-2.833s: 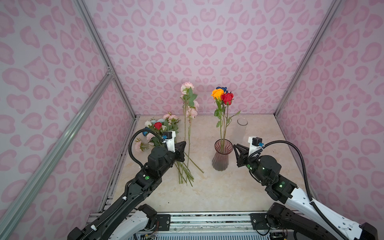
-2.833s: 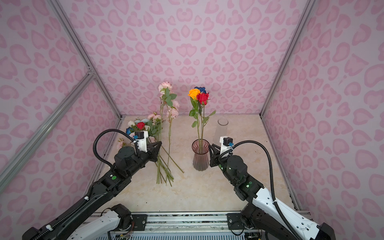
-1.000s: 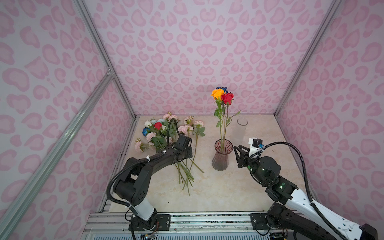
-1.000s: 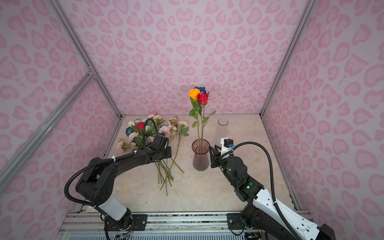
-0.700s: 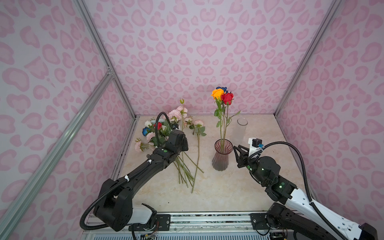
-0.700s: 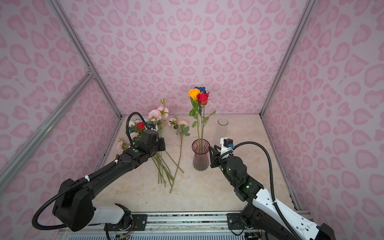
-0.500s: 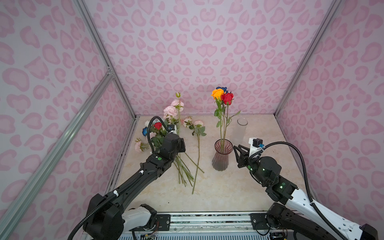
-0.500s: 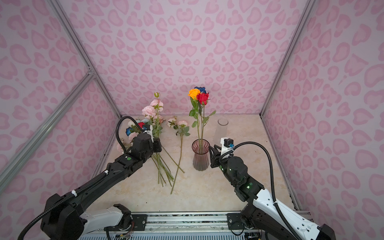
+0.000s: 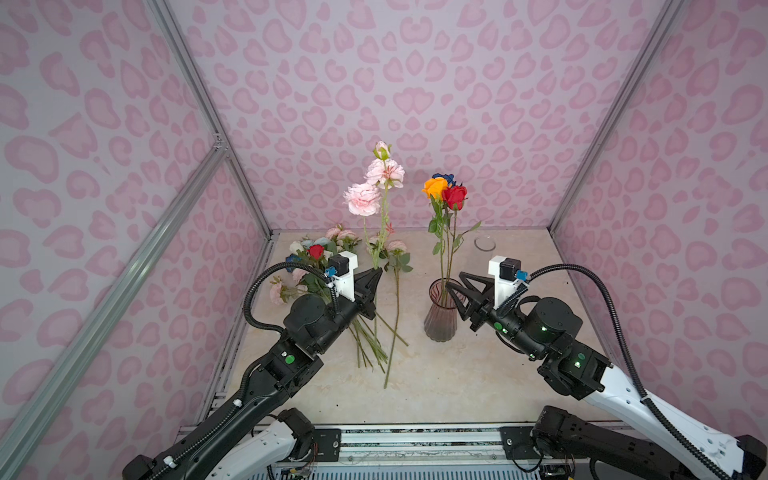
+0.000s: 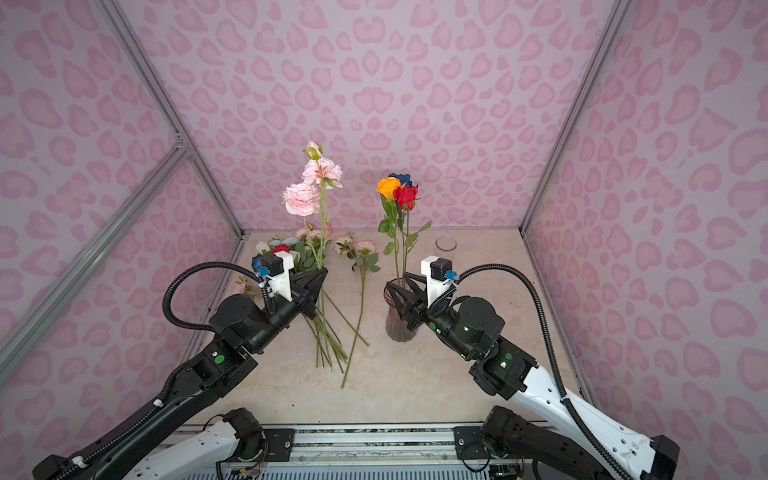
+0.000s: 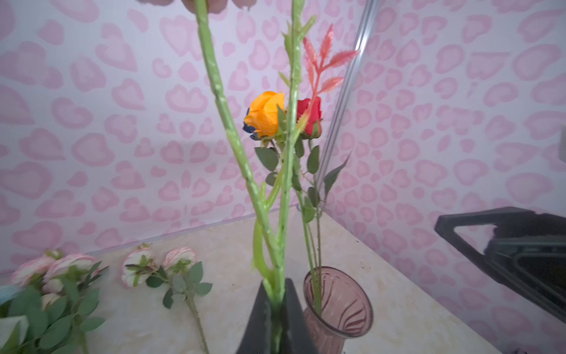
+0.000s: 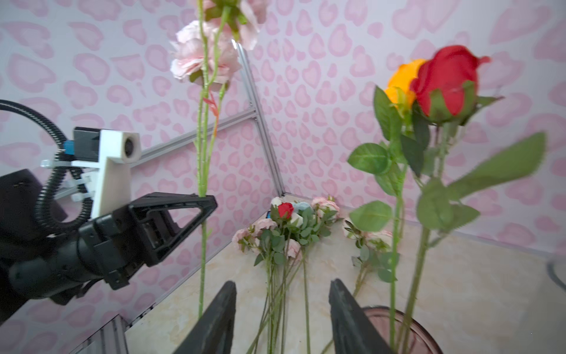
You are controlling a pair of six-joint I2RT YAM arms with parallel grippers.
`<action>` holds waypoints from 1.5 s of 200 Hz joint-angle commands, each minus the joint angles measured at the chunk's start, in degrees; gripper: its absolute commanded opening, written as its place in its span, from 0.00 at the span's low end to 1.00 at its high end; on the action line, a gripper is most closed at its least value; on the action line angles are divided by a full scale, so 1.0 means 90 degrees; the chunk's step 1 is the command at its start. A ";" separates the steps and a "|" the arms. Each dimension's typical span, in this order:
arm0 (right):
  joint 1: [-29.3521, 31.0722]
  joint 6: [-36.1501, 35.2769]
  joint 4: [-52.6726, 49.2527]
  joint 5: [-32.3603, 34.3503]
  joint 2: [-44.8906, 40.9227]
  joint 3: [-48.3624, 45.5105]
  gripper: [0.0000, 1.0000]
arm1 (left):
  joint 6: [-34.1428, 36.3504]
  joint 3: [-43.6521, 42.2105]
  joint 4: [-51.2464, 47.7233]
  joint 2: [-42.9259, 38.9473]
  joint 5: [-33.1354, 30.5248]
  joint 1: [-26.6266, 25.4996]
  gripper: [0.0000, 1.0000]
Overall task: Arrange the flowers into the vase
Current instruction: 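Grasp the pink rose stem with right gripper while left gripper holds it, then carry the pink rose over the pink vase with right gripper while left gripper withdraws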
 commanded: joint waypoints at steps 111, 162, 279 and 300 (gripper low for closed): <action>0.0523 0.0737 0.1146 -0.1038 0.1712 0.1023 0.35 | 0.0224 0.0139 0.0241 0.0078 0.0621 -0.0948 0.03; 0.0524 0.0949 0.1495 -0.1042 0.1831 0.1009 0.02 | 0.0265 0.0123 0.0134 0.0036 0.0443 -0.0958 0.07; 0.0291 -0.0740 0.0158 0.0174 0.1536 0.2408 0.00 | -0.0187 -0.0434 -0.0910 -0.0973 -0.1331 -0.0956 0.52; -0.0012 -0.1255 -0.0239 0.0430 0.1490 0.2945 0.00 | -0.0436 -0.0706 -0.1108 -0.1255 -0.1555 -0.0953 0.52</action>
